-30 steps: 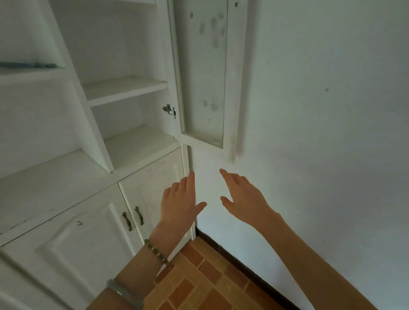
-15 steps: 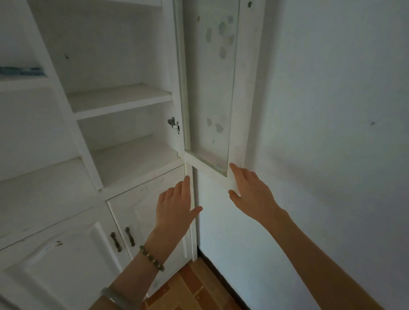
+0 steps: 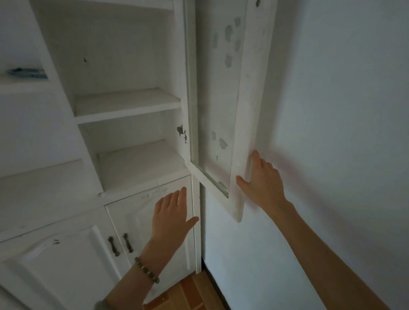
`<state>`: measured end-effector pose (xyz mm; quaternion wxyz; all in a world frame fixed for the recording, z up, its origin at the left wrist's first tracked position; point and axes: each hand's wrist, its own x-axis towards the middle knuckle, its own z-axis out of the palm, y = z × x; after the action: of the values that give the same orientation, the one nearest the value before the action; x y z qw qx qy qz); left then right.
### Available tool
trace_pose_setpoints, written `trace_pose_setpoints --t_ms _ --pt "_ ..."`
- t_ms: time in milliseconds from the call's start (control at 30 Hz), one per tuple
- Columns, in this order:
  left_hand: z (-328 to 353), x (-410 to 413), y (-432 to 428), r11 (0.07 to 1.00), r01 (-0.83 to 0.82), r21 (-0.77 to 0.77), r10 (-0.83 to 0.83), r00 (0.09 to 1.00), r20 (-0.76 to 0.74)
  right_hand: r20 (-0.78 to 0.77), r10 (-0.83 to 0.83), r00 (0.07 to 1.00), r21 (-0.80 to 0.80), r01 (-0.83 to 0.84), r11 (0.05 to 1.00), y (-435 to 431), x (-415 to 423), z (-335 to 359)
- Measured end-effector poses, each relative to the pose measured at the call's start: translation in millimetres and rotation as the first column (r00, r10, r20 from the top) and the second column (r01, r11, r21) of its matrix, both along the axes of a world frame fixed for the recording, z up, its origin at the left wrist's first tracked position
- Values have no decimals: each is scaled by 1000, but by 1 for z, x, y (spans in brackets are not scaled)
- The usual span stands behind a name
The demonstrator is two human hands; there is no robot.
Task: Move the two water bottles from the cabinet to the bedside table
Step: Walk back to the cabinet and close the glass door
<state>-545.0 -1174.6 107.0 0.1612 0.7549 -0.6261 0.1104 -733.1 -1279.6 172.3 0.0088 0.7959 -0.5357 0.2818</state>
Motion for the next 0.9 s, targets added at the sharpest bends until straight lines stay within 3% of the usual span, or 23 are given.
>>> trace_pose_setpoints --t_ms 200,333,567,800,900 --pt "-2 11 -6 1000 -30 -1 30 999 34 173 54 983 1 -55 998 2 11 -4" --pt "-4 21 -5 998 -63 -20 64 997 52 208 148 967 -67 -137 988 15 25 -12" --pt "-5 58 22 961 -266 -68 270 962 51 69 397 915 -273 -365 890 36 76 -35" --pt "-7 97 65 885 -456 -88 461 886 50 1 620 785 -205 -607 768 52 149 -41" --pt "-8 112 73 862 -502 -69 506 861 55 -105 643 758 -199 -650 734 52 182 -42"
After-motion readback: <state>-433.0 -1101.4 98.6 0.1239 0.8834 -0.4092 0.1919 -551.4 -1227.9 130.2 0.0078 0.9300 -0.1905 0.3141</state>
